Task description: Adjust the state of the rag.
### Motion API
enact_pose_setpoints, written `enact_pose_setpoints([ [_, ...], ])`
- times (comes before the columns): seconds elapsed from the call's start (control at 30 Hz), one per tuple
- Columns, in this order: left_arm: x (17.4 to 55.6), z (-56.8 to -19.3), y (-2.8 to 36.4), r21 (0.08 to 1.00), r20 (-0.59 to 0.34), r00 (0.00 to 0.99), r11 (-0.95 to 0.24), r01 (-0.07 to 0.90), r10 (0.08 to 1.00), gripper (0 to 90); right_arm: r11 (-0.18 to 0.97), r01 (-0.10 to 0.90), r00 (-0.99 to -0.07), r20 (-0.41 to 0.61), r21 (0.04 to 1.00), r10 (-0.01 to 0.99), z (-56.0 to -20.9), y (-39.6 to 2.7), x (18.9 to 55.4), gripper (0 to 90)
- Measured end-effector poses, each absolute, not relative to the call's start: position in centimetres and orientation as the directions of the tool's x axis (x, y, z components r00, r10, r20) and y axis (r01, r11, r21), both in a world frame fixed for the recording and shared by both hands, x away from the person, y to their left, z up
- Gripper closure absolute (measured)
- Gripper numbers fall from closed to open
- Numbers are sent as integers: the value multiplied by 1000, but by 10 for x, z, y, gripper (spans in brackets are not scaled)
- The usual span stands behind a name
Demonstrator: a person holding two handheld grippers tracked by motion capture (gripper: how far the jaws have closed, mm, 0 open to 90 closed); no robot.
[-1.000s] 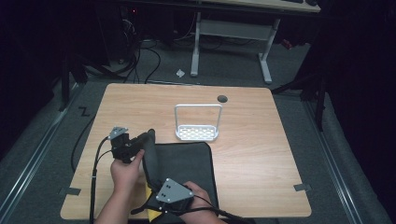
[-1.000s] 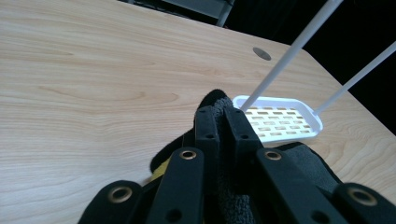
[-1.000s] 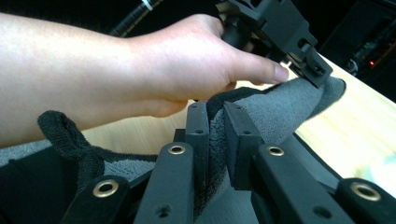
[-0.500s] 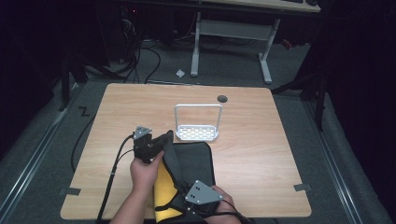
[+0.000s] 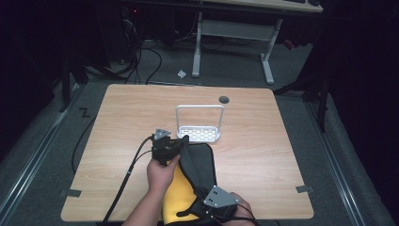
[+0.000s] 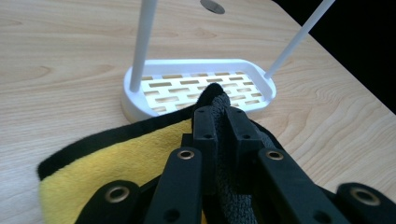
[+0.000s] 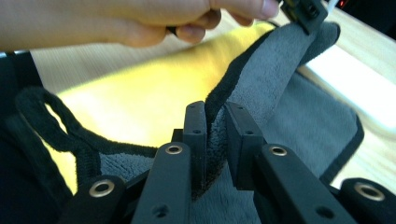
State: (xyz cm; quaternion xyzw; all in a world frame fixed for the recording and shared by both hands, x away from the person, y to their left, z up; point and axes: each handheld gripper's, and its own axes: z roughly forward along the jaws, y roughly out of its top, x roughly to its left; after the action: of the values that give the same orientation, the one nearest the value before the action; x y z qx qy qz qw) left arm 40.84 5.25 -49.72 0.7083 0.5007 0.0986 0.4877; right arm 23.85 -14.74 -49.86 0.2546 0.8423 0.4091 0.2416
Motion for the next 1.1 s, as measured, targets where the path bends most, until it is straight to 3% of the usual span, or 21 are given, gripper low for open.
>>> enact_pose_setpoints([
  [0.2, 413, -501, 36, 780, -333, 491, -57, 623, 805, 826, 537, 263, -749, -181, 801, 637, -510, -156, 241, 780],
  [0.47, 416, -504, 17, 778, -334, 511, -75, 624, 792, 780, 525, 293, -738, -159, 799, 655, -514, -161, 242, 689],
  [0.53, 416, -504, 14, 778, -350, 525, -72, 624, 776, 737, 511, 289, -736, -153, 810, 660, -511, -163, 242, 661],
  [0.57, 415, -503, 12, 780, -354, 535, -74, 621, 767, 658, 498, 284, -730, -152, 819, 667, -509, -165, 242, 636],
  [0.67, 414, -501, 10, 788, -345, 556, -87, 609, 756, 594, 487, 288, -722, -147, 825, 676, -508, -168, 244, 632],
  [0.83, 407, -494, 19, 802, -345, 574, -84, 591, 743, 528, 482, 298, -720, -137, 824, 680, -509, -170, 246, 633],
  [1.1, 381, -492, 62, 821, -319, 575, -84, 565, 754, 526, 489, 293, -718, -149, 822, 680, -509, -169, 247, 634],
])
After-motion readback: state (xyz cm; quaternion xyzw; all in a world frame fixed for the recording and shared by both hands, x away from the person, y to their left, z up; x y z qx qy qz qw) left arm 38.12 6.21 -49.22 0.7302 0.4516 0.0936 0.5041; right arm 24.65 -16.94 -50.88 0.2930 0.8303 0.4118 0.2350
